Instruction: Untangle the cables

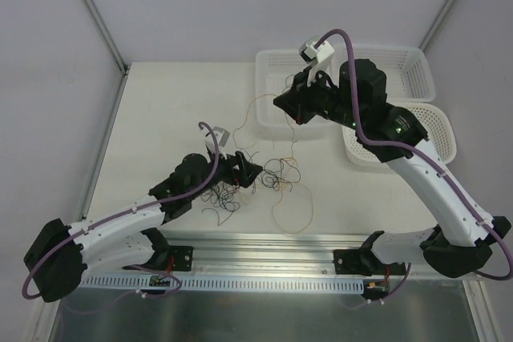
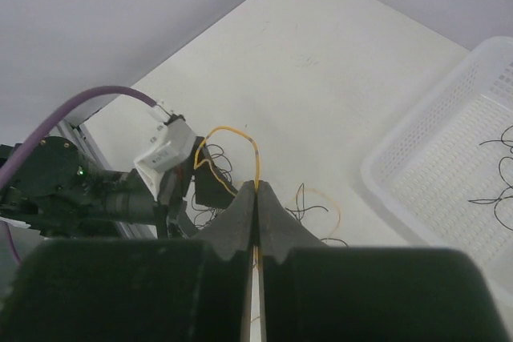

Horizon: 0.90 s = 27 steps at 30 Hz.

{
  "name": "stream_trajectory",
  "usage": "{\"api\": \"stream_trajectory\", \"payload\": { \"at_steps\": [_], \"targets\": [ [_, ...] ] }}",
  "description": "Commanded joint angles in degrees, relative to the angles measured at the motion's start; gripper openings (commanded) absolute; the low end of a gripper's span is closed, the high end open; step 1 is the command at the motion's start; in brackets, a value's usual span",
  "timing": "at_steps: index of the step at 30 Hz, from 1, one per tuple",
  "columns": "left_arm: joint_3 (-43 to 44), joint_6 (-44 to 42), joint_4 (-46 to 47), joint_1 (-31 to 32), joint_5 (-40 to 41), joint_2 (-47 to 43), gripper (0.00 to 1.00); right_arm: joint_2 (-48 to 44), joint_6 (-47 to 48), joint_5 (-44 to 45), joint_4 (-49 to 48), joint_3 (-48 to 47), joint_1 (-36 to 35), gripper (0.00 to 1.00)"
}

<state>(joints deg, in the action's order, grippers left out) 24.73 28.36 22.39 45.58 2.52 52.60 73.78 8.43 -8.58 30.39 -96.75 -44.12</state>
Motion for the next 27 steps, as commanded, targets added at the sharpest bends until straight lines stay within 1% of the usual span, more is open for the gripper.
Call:
{"api": "stream_trajectory", "payload": {
  "at_steps": [1, 8, 11, 15, 19, 20, 22, 26, 27],
  "targets": [
    [5.23, -5.42, 9.05, 3.01, -1.48, 4.17, 0.87, -1.18, -2.62, -1.53, -4.11, 0.07, -0.79, 0.01],
    [12.26, -9.80, 17.58, 7.59, -1.38, 16.03, 0.86, -1.62, -4.12, -1.27, -4.99, 1.38, -2.64, 0.01],
    [15.51, -12.18, 19.00, 9.34, -1.47, 20.24, 0.87, -2.06, -4.82, -1.09, -4.99, 2.18, -2.90, 0.01],
    [18.59, -13.24, 20.05, 10.23, -1.21, 25.09, 0.86, -2.67, -5.44, -1.00, -5.17, 2.62, -3.25, 0.01],
    [19.83, -13.24, 21.81, 10.49, 1.51, 30.53, 0.79, -3.29, -5.79, -0.74, -5.25, 2.79, -3.34, 0.01],
    [20.00, -13.07, 22.16, 10.49, 2.04, 31.42, 0.74, -3.38, -5.96, -0.82, -5.17, 2.71, -3.52, 0.01],
    [19.83, -12.63, 23.30, 10.58, 3.71, 33.96, 0.71, -3.90, -5.96, -0.48, -5.08, 2.71, -3.52, 0.01],
    [19.30, -10.26, 24.28, 10.58, 5.64, 37.48, 0.56, -4.43, -5.18, 1.01, -4.29, 2.01, -3.43, 0.01],
    [19.04, -9.82, 24.28, 10.58, 5.91, 37.92, 0.47, -4.52, -4.74, 1.54, -3.94, 1.57, -3.43, 0.01]
  ]
}}
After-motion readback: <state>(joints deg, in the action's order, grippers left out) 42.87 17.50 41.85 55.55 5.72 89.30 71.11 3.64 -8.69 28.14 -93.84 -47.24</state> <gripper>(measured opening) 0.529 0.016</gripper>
